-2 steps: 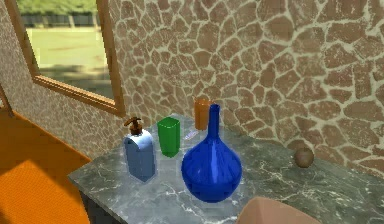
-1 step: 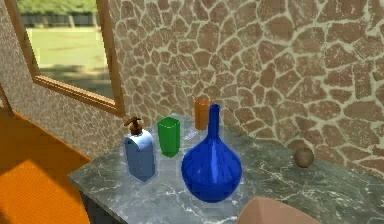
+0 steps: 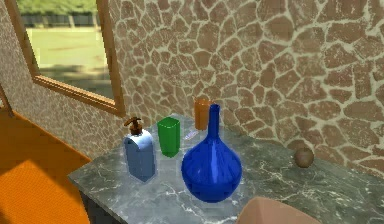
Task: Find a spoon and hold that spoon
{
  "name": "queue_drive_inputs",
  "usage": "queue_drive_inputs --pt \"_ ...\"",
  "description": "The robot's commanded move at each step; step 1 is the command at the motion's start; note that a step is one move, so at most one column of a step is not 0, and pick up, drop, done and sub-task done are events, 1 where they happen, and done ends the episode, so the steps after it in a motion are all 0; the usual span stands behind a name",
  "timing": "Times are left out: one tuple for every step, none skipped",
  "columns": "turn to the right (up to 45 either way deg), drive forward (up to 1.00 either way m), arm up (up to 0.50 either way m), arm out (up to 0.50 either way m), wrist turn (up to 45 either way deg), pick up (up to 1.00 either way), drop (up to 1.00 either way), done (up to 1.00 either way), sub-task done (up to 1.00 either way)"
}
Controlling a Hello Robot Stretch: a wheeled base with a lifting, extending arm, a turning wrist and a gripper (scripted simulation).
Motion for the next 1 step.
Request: queue_drive_inputs --pt "0.0 0.00 0.00 0.00 45.0 0.00 0.00 0.00 0.00"
